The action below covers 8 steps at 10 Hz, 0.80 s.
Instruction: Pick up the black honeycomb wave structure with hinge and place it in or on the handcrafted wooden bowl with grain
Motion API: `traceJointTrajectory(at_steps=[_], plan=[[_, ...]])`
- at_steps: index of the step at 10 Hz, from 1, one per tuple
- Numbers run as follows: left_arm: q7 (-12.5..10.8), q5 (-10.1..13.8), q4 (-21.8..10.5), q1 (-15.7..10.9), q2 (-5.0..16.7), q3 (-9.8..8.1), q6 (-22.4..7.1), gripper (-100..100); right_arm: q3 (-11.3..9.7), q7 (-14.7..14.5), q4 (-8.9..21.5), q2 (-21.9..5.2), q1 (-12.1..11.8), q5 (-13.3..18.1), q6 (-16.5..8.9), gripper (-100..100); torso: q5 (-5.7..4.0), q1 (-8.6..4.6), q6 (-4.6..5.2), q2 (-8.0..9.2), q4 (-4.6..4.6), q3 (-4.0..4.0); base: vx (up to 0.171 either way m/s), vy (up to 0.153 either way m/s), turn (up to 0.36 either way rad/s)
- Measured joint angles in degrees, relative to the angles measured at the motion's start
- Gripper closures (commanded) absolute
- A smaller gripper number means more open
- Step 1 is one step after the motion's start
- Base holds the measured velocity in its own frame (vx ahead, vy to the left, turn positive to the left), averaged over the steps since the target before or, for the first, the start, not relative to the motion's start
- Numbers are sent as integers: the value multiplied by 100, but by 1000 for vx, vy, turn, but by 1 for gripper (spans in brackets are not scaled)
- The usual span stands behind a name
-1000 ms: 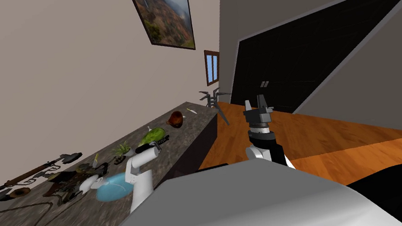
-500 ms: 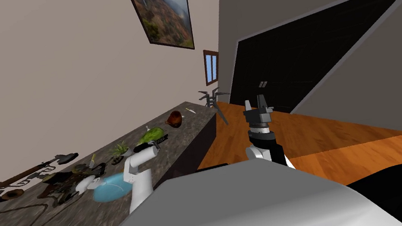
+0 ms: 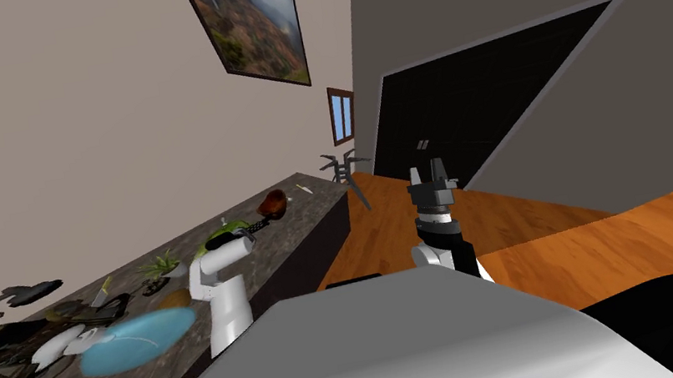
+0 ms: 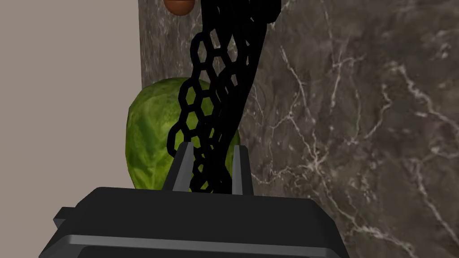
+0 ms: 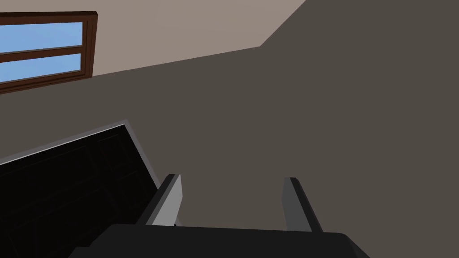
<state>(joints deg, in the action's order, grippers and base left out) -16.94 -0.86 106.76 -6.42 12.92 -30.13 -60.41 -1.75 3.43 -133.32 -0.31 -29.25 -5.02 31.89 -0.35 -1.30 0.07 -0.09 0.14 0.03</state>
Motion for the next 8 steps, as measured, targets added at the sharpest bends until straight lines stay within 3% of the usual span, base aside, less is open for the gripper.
traceJointTrajectory(at_steps=[4,6,8], plan=[[-231,-276,47,-405,249,-380,-139,100,1,0,0,-1,0,0,0,0,6,59,-4,-1,8,4,54,-135,-189],[-305,-480,62,-579,351,-470,-249,100,2,0,0,-2,0,0,0,0,10,79,-5,-10,6,-1,79,-63,-137],[-315,-540,-27,-684,563,-634,-323,100,2,0,0,-2,0,0,0,0,16,106,-5,-29,2,-13,119,-39,-179]])
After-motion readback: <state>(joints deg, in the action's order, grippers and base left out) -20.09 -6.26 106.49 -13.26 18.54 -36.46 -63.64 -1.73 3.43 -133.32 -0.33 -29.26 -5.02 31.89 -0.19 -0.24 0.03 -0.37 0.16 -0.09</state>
